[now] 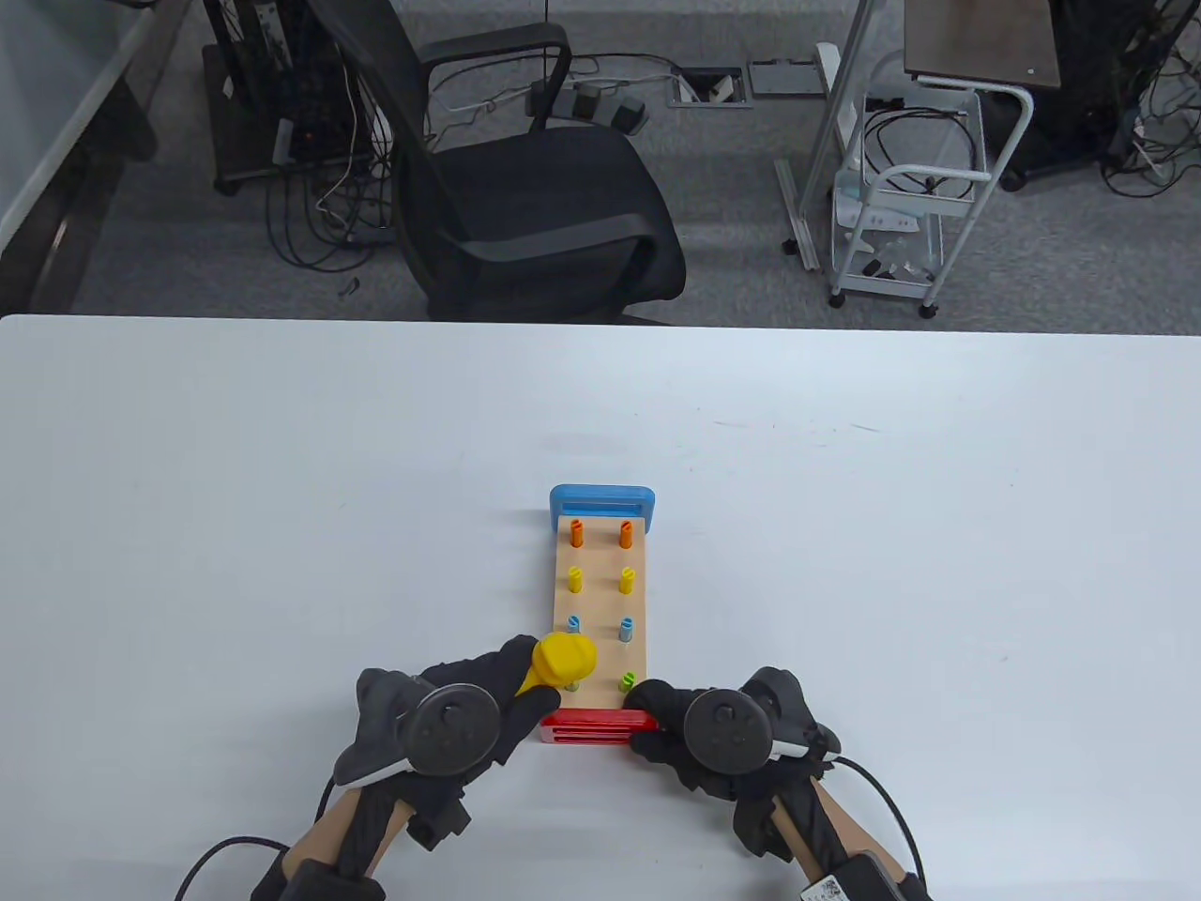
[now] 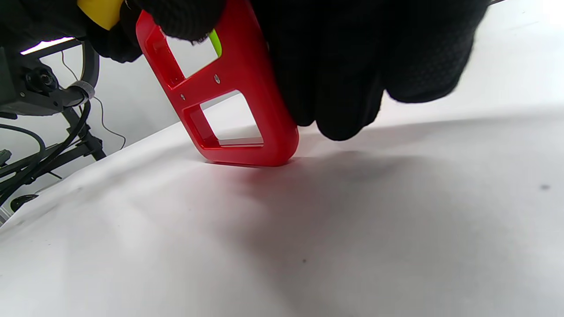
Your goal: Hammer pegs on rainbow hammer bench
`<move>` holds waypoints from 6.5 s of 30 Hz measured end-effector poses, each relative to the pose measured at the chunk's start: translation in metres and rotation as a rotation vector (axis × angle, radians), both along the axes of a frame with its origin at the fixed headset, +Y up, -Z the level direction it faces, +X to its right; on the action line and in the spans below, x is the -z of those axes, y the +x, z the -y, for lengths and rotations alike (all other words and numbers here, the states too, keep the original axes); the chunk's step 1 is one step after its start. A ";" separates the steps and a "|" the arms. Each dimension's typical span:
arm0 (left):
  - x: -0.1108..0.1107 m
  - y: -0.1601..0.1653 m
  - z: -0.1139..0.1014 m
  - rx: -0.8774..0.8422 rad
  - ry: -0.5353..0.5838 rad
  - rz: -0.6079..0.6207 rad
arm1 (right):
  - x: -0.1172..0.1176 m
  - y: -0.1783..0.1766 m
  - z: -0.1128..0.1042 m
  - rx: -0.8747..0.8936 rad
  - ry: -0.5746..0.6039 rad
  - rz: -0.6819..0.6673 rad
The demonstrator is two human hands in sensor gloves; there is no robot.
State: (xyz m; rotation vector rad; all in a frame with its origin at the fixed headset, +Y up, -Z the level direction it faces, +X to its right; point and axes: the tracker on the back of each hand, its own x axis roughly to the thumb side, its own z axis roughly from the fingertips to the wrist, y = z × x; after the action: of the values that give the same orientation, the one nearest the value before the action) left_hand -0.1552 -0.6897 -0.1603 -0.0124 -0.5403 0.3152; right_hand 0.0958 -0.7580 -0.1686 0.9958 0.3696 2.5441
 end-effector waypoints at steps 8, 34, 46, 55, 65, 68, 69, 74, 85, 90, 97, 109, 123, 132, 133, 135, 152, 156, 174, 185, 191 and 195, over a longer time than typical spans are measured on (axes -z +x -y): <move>0.000 0.009 -0.003 0.213 0.015 0.000 | 0.000 0.000 0.000 -0.003 -0.014 -0.001; 0.003 0.013 0.003 0.228 -0.073 -0.054 | 0.000 -0.001 0.001 -0.006 -0.013 0.002; -0.002 0.016 -0.004 0.229 0.014 -0.080 | 0.000 -0.001 0.001 -0.004 -0.017 0.001; 0.005 0.020 0.009 0.265 -0.025 -0.077 | 0.000 -0.001 0.001 -0.005 -0.016 0.001; 0.002 0.020 0.010 0.267 0.000 -0.090 | 0.000 -0.001 0.001 0.000 -0.017 0.002; -0.001 0.018 -0.002 0.307 0.014 -0.095 | 0.000 -0.001 0.001 0.000 -0.019 0.001; -0.002 0.017 -0.006 0.229 0.067 -0.089 | 0.000 -0.001 0.002 0.002 -0.020 0.001; 0.004 0.026 0.015 0.455 -0.079 -0.090 | 0.000 -0.001 0.002 0.002 -0.019 0.001; 0.005 0.025 0.011 0.347 -0.057 -0.076 | 0.000 -0.001 0.002 -0.001 -0.014 0.002; 0.007 0.017 0.007 0.371 -0.064 -0.106 | 0.000 -0.001 0.002 0.001 -0.017 0.000; 0.008 0.018 0.013 0.480 -0.130 -0.102 | 0.000 -0.002 0.002 0.002 -0.018 0.001; 0.013 0.021 0.011 0.309 -0.076 -0.088 | 0.000 -0.002 0.002 0.001 -0.018 0.001; 0.012 0.023 0.012 0.358 -0.054 -0.071 | 0.000 -0.002 0.003 0.001 -0.019 0.002; 0.011 0.020 0.016 0.342 -0.044 -0.043 | 0.000 -0.002 0.004 0.020 -0.016 0.005; 0.011 0.023 0.013 0.461 -0.121 -0.043 | 0.000 -0.002 0.004 0.018 -0.015 0.005; 0.010 0.021 0.011 0.395 -0.086 -0.033 | 0.001 -0.001 0.004 0.018 -0.019 0.003; 0.022 0.014 0.027 0.511 -0.129 -0.054 | 0.001 -0.002 0.005 0.029 -0.019 0.004; 0.016 0.015 0.014 0.495 -0.125 -0.021 | 0.001 -0.002 0.005 0.028 -0.019 0.007; 0.015 -0.020 -0.017 0.142 0.058 -0.127 | 0.000 -0.001 0.005 0.030 -0.023 0.011; 0.012 -0.020 -0.025 0.078 0.119 -0.189 | 0.001 0.000 0.005 0.034 -0.030 0.008; 0.020 -0.005 -0.003 0.160 0.093 -0.189 | 0.001 0.000 0.005 0.038 -0.024 0.004; 0.025 -0.001 -0.007 0.127 0.045 -0.184 | 0.001 0.000 0.005 0.036 -0.020 0.004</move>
State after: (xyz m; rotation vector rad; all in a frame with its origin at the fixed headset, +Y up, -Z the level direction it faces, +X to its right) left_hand -0.1564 -0.6829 -0.1857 0.0259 -0.3617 0.1777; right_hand 0.0956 -0.7634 -0.1697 0.9807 0.3711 2.5051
